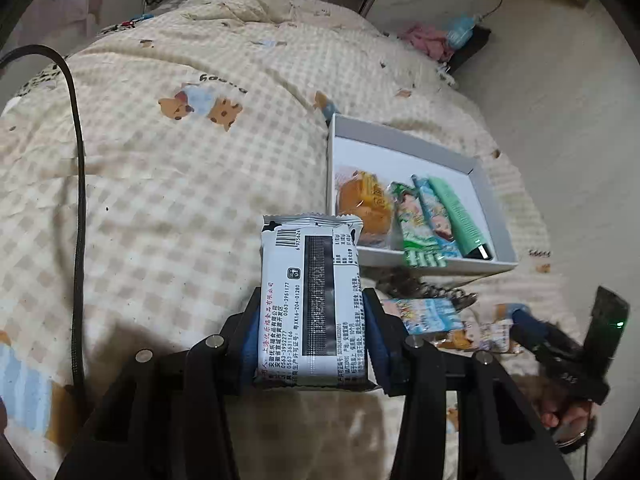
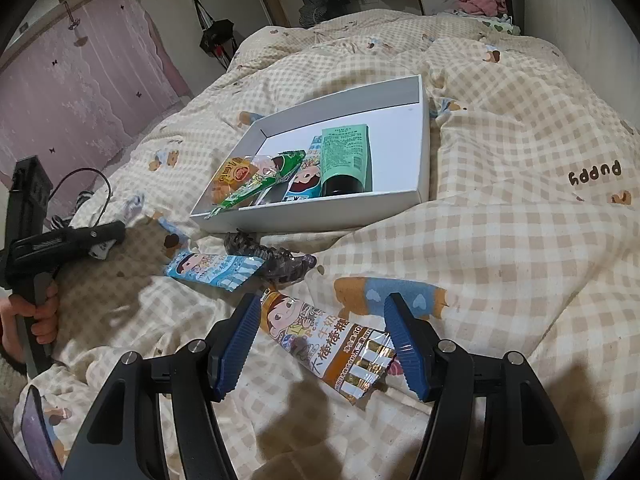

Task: Organize objects
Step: 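Lift the grey-white bar up with the left gripper, then grasp the brown milk candy stick with the right gripper and lift it, then hold the grey-white bar up with the left gripper while the right gripper raises the brown candy stick, then carry the grey-white bar over the tray with the left gripper while the right gripper carries the candy stick, then lower the grey-white bar into the tray with the left gripper while the right gripper lowers the brown candy stick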

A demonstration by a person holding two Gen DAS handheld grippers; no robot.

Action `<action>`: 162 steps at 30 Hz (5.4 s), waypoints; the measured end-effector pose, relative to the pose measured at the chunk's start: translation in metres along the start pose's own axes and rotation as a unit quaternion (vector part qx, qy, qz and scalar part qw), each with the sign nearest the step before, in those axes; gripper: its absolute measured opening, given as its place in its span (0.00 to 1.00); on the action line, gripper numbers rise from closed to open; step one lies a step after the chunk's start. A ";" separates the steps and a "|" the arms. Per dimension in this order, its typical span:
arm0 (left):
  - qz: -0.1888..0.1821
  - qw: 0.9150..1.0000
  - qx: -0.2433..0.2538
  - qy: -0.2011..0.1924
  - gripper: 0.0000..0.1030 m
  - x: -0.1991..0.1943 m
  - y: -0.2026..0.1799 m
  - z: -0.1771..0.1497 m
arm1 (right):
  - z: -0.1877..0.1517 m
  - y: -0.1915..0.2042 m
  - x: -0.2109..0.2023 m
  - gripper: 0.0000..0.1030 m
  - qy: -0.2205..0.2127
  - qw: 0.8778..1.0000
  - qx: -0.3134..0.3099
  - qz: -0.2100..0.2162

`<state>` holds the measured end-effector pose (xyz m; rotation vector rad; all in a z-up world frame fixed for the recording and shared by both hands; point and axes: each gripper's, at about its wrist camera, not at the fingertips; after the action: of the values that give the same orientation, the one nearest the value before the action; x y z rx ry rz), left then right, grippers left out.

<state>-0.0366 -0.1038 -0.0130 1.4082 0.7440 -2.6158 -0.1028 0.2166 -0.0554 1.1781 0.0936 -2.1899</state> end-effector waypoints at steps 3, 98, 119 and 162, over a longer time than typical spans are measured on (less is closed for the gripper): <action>0.014 1.000 0.009 0.007 0.48 0.004 -0.003 -0.002 | 0.001 0.003 -0.002 0.63 0.000 1.000 -0.008 -0.011; -0.040 0.998 0.016 -0.049 0.48 -0.026 -0.006 -0.014 | -0.013 -0.054 -0.012 0.32 -0.106 0.914 0.254 0.299; -0.058 0.991 0.112 -0.040 0.48 -0.025 -0.075 0.056 | 0.071 -0.023 -0.039 0.32 -0.127 0.956 0.157 0.213; -0.029 0.987 0.156 -0.041 0.48 0.143 -0.130 0.058 | 0.111 -0.027 0.063 0.32 -0.164 0.984 0.047 -0.055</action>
<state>-0.2009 0.0067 -0.0520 1.3523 0.3823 -2.9147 -0.2229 0.1682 -0.0440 0.8637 -0.0876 -2.4800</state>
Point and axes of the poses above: each gripper's, at about its wrist camera, not at the fingertips, and x roughly the way its jaws point, y to its left, z to its top, and after that the axes turned 3 degrees about -x, right-handed
